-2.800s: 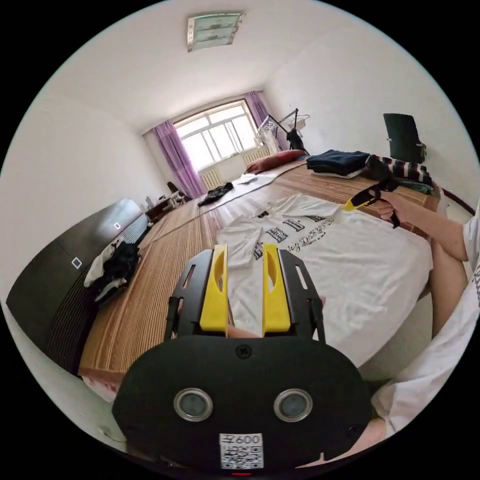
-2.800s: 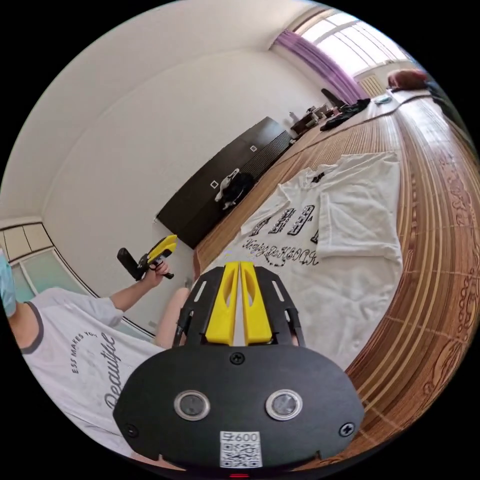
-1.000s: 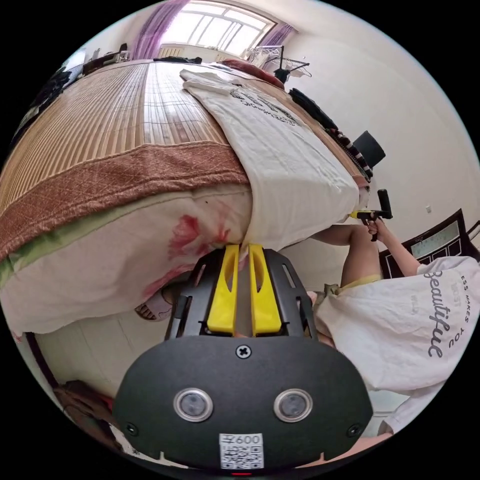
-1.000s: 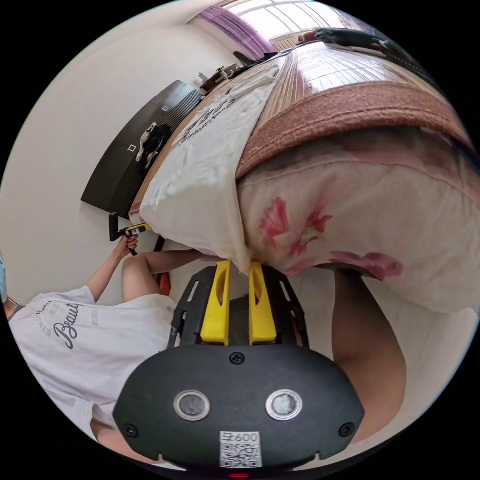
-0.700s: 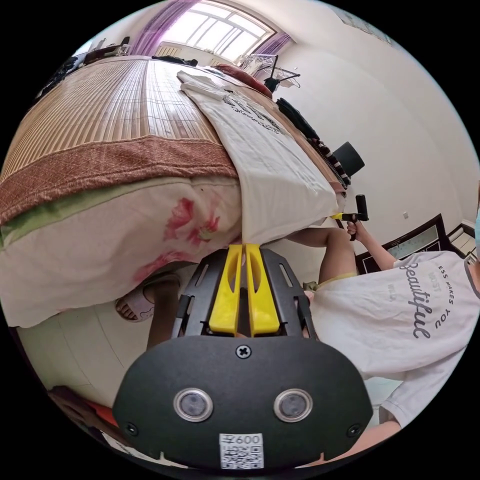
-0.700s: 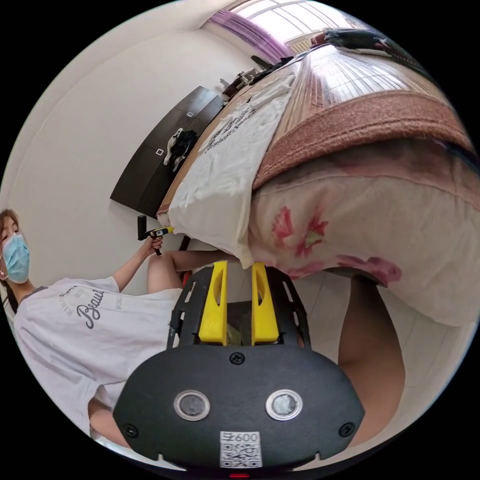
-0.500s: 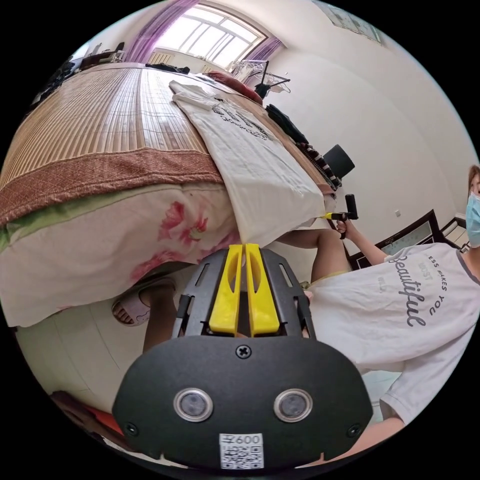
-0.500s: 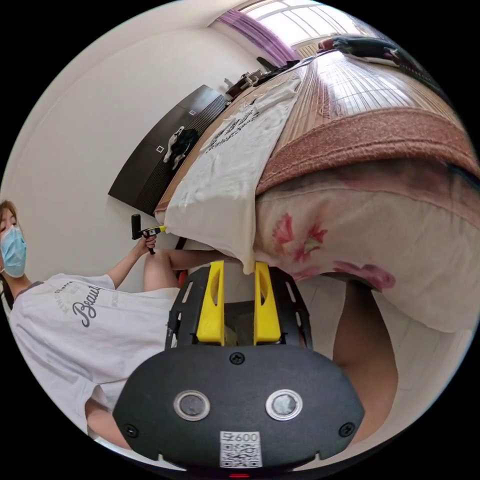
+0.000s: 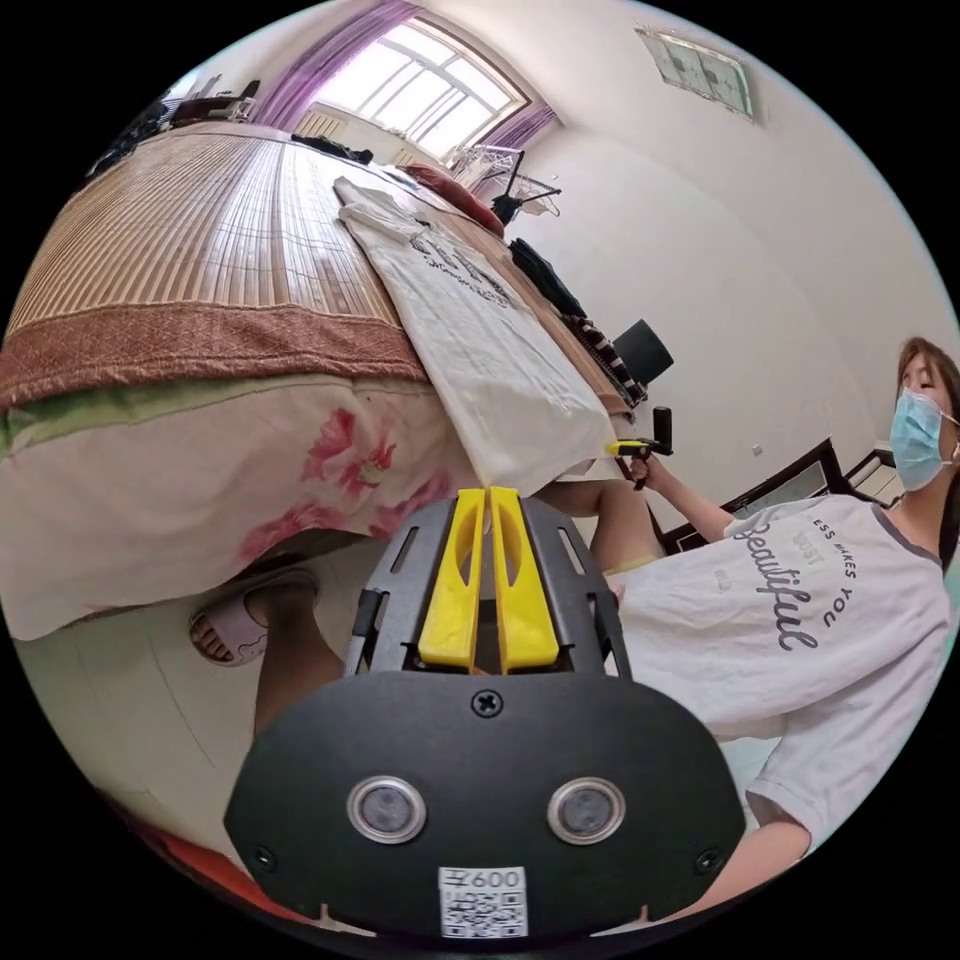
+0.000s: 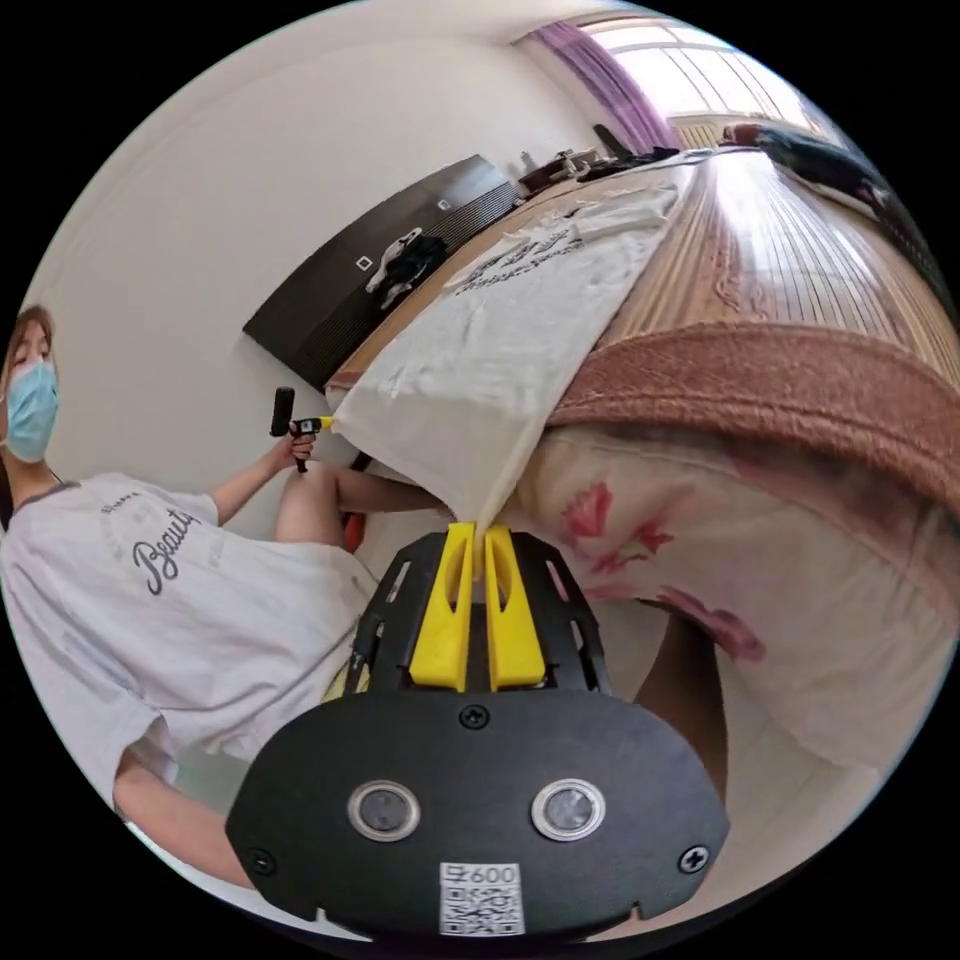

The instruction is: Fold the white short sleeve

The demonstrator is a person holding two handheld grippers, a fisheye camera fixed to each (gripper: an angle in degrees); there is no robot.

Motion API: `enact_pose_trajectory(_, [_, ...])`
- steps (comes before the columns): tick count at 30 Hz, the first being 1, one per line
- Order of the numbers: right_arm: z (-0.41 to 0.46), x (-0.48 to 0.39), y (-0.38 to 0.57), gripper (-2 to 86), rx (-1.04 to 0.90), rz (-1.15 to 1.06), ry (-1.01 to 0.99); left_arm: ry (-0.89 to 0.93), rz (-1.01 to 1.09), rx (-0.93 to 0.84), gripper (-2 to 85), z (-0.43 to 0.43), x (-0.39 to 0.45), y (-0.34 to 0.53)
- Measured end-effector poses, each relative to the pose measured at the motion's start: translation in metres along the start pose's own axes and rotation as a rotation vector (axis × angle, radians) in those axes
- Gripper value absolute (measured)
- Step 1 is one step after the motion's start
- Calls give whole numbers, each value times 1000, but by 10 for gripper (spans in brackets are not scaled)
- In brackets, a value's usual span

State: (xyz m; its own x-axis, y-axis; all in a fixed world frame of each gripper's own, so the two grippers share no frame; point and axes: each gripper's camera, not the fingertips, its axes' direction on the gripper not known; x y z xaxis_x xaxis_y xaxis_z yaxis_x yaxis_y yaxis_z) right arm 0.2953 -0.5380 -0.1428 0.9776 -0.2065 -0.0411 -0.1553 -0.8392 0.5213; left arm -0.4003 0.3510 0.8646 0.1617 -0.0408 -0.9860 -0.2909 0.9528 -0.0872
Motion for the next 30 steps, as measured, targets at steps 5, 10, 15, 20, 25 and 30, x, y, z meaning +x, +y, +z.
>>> enact_pose_trajectory(5, [-33,3,28,-8,-1,86,-33,92,-10,62,8,-32,0,23])
enact_pose_trajectory(10, [-75,11,74,-8,118,173,-284,404,-59,190,8,-68,-6,53])
enact_pose_trajectory(15, [-133,-31,124,-8,267,62,-319,470,37,266,8,-112,35,92])
enact_pose_trajectory(20, [-204,-118,160,-9,392,-235,-294,554,123,500,11,-155,92,130])
enact_pose_trajectory(25, [-261,-165,161,-9,513,-428,-327,647,246,686,13,-196,135,146])
enact_pose_trajectory(30, [-297,-185,114,-9,806,-513,-191,697,153,766,12,-220,131,96])
